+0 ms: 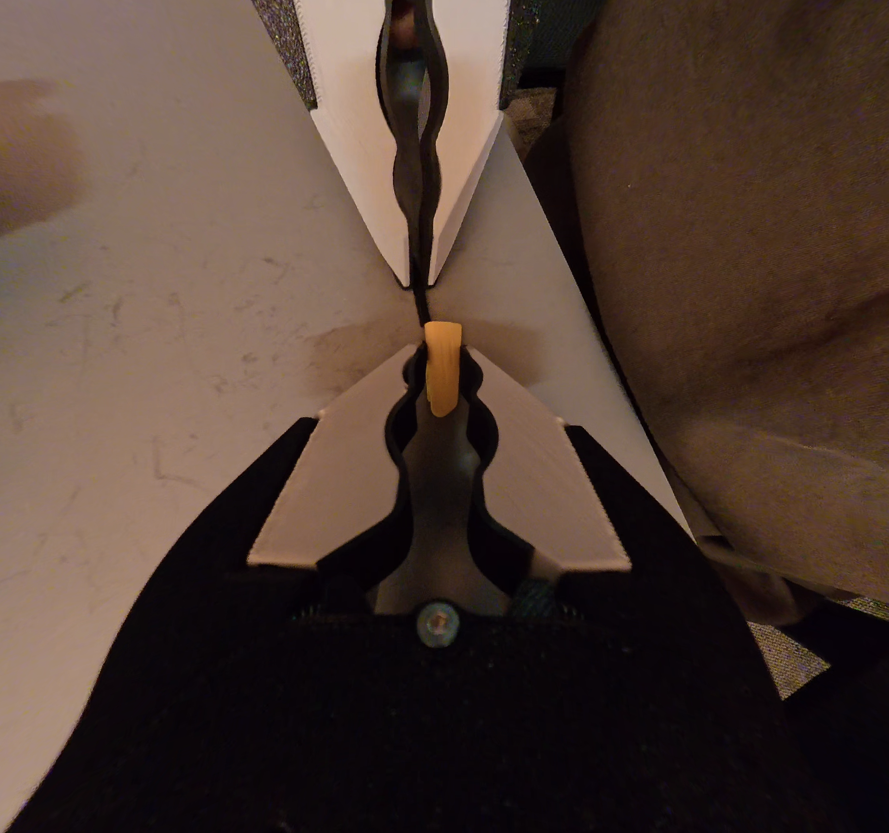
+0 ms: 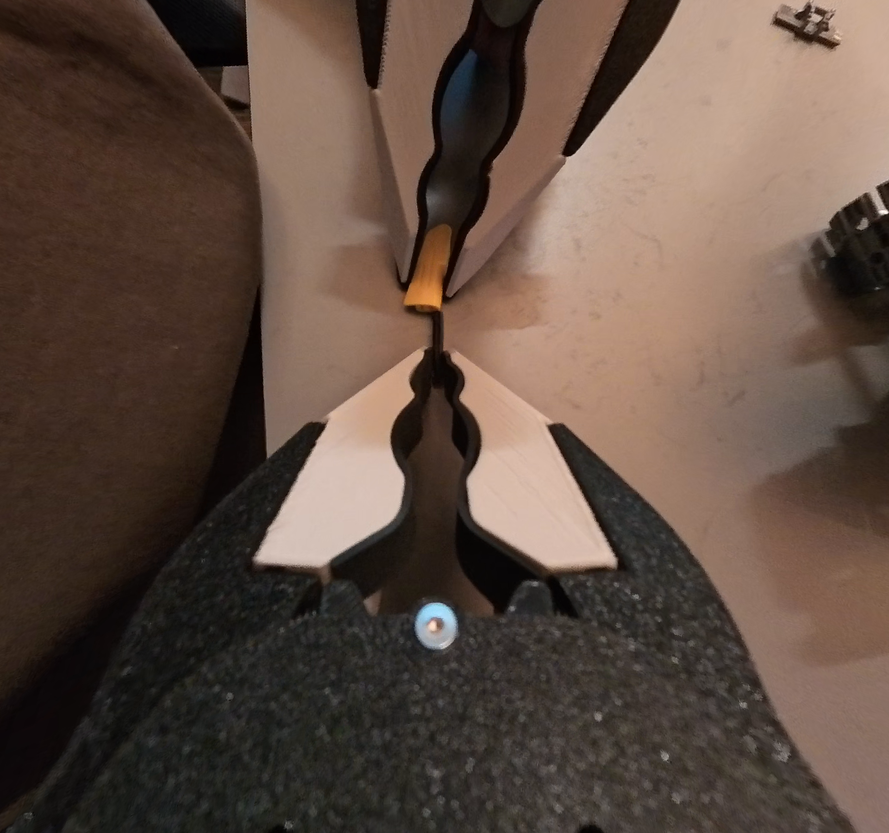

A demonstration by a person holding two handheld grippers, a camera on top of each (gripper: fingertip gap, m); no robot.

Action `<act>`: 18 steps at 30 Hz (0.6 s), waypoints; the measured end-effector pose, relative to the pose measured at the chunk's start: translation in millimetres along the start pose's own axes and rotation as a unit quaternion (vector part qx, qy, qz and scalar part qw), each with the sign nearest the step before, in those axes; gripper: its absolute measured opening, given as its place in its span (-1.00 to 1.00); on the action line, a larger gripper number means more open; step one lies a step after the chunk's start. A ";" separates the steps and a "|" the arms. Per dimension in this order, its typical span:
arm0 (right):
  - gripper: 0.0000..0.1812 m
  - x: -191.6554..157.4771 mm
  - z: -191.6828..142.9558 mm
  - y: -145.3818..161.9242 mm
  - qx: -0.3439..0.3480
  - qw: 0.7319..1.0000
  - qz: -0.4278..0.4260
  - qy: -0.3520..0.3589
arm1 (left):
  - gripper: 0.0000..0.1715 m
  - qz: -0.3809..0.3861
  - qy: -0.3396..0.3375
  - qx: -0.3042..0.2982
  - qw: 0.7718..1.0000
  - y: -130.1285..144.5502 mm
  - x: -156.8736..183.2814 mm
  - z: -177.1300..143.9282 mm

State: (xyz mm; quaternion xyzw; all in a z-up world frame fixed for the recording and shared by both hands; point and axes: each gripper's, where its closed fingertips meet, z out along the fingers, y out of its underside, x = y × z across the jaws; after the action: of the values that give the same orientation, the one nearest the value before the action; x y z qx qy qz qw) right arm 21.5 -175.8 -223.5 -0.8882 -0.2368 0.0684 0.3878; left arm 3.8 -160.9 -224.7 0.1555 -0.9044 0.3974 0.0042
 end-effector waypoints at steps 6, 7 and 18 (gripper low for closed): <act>-0.97 -5.0 -2.4 0.8 0.000 1.000 -0.005 0.030 | -0.87 -0.012 0.002 0.001 1.000 0.1 -0.1 -0.1; -0.97 -4.6 -3.1 0.5 0.001 0.999 -0.010 0.041 | -0.87 -0.016 0.003 0.002 1.000 0.0 -0.1 -0.2; -0.97 -2.7 -3.5 -2.0 -0.007 0.987 -0.093 0.129 | -0.87 -0.083 0.017 0.012 0.996 -1.8 0.2 -0.4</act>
State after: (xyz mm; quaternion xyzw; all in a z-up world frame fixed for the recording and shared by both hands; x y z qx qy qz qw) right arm 19.5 -178.2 -219.8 -0.8664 -0.2671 -0.0854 0.4132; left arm 4.1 -161.8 -223.1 0.2233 -0.8832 0.4093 0.0505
